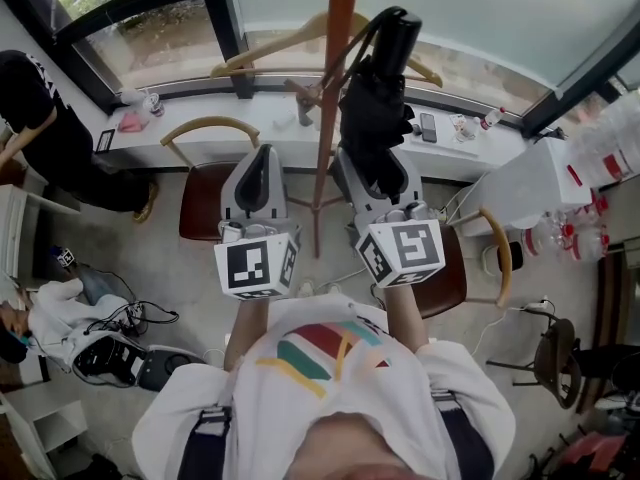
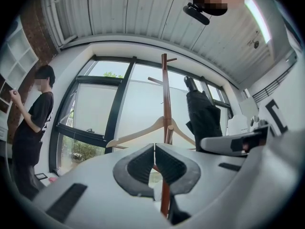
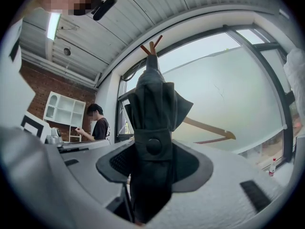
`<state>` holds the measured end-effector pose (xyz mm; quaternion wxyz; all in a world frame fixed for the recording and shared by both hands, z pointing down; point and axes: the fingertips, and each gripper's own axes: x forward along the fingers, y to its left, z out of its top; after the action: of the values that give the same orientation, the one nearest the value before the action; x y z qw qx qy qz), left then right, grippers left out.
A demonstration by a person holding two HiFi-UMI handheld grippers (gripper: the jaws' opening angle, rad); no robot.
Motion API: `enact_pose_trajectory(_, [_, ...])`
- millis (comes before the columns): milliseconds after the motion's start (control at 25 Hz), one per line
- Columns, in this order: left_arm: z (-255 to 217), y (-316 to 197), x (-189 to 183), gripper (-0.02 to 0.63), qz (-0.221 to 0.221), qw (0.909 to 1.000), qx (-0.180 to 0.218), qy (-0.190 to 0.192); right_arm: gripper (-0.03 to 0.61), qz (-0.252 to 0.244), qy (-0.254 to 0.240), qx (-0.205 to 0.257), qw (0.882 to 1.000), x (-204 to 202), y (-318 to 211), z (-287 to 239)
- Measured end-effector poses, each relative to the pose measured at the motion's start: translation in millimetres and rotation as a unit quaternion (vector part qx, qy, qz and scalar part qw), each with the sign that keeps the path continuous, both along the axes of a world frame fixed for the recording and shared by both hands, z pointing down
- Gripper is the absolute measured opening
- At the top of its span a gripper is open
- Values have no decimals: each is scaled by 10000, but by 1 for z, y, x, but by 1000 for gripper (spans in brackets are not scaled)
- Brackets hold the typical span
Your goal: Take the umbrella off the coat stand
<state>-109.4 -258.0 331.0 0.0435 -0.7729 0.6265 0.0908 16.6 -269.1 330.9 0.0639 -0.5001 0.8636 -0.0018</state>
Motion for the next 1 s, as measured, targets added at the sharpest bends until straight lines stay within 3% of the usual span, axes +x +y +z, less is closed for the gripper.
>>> enact_pose_trajectory(1000, [0, 5, 0, 8, 0, 10000, -94, -21, 209, 123, -157, -663, 9976, 7, 12, 35])
